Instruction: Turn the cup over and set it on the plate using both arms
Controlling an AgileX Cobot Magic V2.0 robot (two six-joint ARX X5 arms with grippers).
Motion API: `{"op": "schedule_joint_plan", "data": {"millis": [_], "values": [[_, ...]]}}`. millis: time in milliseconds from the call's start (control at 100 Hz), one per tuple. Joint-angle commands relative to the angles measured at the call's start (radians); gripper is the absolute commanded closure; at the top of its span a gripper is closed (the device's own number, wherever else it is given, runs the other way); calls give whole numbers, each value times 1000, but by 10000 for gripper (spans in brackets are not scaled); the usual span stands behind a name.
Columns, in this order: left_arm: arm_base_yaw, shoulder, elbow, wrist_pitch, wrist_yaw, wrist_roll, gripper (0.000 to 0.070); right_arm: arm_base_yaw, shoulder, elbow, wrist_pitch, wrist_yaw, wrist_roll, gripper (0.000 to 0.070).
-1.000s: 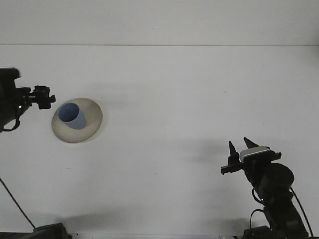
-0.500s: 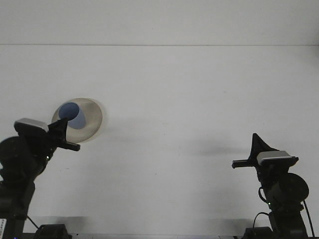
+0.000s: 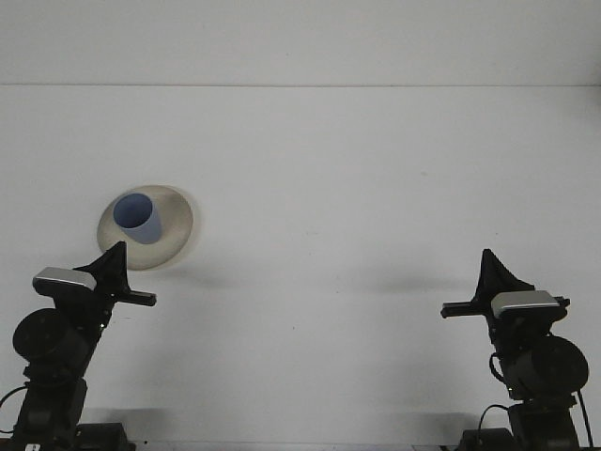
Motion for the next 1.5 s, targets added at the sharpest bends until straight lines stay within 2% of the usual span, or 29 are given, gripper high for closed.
{"op": "schedule_joint_plan", "data": {"millis": [0, 420, 520, 620, 750, 860, 1060, 1170, 1280, 1490], "values": [[1, -5, 11, 10, -4, -6, 687, 1, 2, 1, 11, 3, -5, 700], [1, -69, 11, 10, -4, -5, 687, 1, 2, 1, 11, 1, -5, 700], [1, -89, 11, 4, -8, 12, 687, 1, 2, 1, 11, 1, -5, 700], [-2, -130, 0, -66, -53, 26, 687, 1, 2, 1, 11, 1, -5, 700], [-22, -214, -100, -71, -61, 59, 687, 1, 2, 1, 10, 1, -5, 700], [-32, -321, -253, -4, -106, 36, 687, 1, 2, 1, 11, 1, -5, 700], [-34, -484, -450, 54, -177, -54, 687, 1, 2, 1, 11, 1, -5, 700], [-33, -551, -484, 30, -181, -55, 686, 1, 2, 1, 11, 1, -5, 700], [-31, -546, -484, 26, -189, -35, 687, 1, 2, 1, 10, 0, -5, 700], [-32, -540, -484, 24, -188, -40, 687, 1, 2, 1, 11, 1, -5, 700]]}}
